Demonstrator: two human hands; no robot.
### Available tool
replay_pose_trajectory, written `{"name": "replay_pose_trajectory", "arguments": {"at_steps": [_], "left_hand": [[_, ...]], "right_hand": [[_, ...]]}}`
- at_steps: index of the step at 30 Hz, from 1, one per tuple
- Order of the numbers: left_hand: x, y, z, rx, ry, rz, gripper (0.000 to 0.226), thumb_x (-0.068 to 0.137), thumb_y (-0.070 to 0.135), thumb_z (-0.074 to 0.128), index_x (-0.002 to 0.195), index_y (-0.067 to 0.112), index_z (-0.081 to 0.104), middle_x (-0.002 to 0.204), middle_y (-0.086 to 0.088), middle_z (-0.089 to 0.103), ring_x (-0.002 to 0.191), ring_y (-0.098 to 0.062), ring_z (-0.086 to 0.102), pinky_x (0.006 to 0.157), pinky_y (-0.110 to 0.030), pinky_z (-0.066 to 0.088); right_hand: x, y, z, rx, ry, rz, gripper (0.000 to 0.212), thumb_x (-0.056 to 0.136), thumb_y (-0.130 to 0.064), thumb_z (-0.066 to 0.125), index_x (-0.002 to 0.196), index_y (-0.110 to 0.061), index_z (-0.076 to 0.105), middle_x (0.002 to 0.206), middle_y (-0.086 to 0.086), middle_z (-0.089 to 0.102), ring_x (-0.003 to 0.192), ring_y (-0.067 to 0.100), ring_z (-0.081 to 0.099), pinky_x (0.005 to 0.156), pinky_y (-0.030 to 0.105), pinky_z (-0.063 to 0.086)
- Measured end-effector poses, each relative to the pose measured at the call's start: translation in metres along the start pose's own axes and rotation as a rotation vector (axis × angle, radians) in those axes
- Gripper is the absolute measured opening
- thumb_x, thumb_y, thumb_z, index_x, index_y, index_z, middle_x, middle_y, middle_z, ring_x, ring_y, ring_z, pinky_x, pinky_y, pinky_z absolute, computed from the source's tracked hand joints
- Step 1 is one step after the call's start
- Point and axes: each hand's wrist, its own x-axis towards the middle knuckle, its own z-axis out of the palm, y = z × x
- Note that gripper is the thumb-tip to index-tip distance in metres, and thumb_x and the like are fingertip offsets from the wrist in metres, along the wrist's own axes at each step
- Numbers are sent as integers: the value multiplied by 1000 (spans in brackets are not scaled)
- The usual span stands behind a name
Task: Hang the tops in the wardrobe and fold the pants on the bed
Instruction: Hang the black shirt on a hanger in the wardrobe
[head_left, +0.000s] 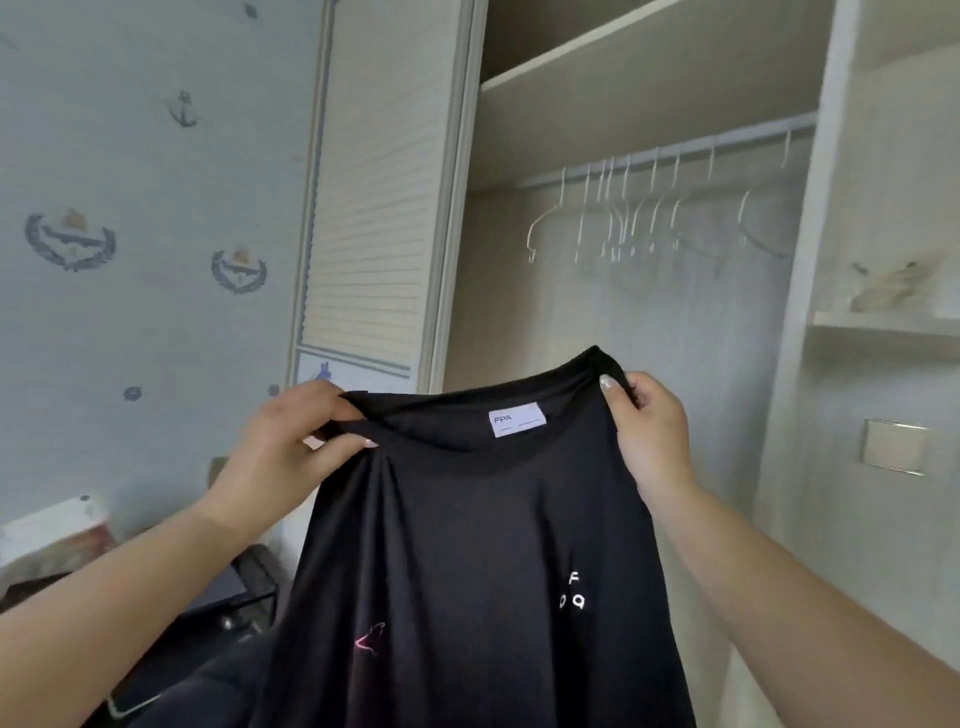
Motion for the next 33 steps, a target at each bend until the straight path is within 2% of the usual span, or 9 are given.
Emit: {"name": "replay_pose_trajectory", "arguments": {"at_steps": [3,7,9,16,19,22,24,28,33], "left_hand": [[33,-17,40,-480,75,-314,3,73,27,71,71,28,70,71,10,65,65,-5,58,63,-15,47],[60,-29,77,-1062,-51,-598,25,63,34,84,80,18,75,71,-1,69,63,-11,64,57,-18,52],[70,-33,94,-1182,-39,-689,27,66,34,74,84,14,74,79,-8,71,67,-15,67,59,-22,54],[105,-49,153,-1297,158,-820,20,69,31,70,81,16,75,81,-8,73,67,-15,68,57,-25,56],[129,-60,183,-1264,239,-802,18,75,32,70,85,17,74,82,-7,73,71,-15,69,59,-26,57],[150,-64,217,-1236,241,-754,13,85,30,67,88,19,73,86,-6,73,79,-19,68,69,-32,57],[162,-64,238,-1225,232,-734,13,86,29,66,87,20,74,86,-7,73,77,-17,69,67,-30,56],[170,-59,282,-1198,192,-691,9,85,23,66,83,21,74,79,-5,73,67,-11,69,59,-24,53],[170,-58,330,-1166,154,-666,10,83,8,68,75,13,72,55,2,64,46,-4,57,42,-10,42]], "right_hand": [[22,7,3,3,81,52,17,91,-30,58,76,-23,65,71,-13,65,69,9,59,67,28,47],[46,19,-1,-23,157,133,21,92,-26,56,78,-12,62,73,3,63,67,14,55,63,28,43],[57,25,-2,-42,186,154,17,92,-25,56,82,-14,64,82,8,67,71,16,58,66,30,46],[98,50,4,-85,234,157,7,89,-22,60,87,-27,65,84,-7,69,82,12,66,73,29,52],[124,52,7,-124,246,108,17,88,-18,62,85,-34,60,91,-10,64,90,9,63,77,24,50],[154,51,6,-182,308,-57,19,90,-16,58,100,-33,60,110,-10,58,103,3,55,87,20,44],[181,42,1,-205,376,-143,28,91,-18,57,114,-33,55,121,-14,47,109,-1,46,94,18,35],[241,22,-21,-272,484,-235,45,91,-20,57,135,-23,46,141,-5,35,129,10,36,105,23,28],[303,18,-45,-408,536,-127,60,92,-28,55,146,-18,32,153,6,25,141,26,24,111,35,24]]}}
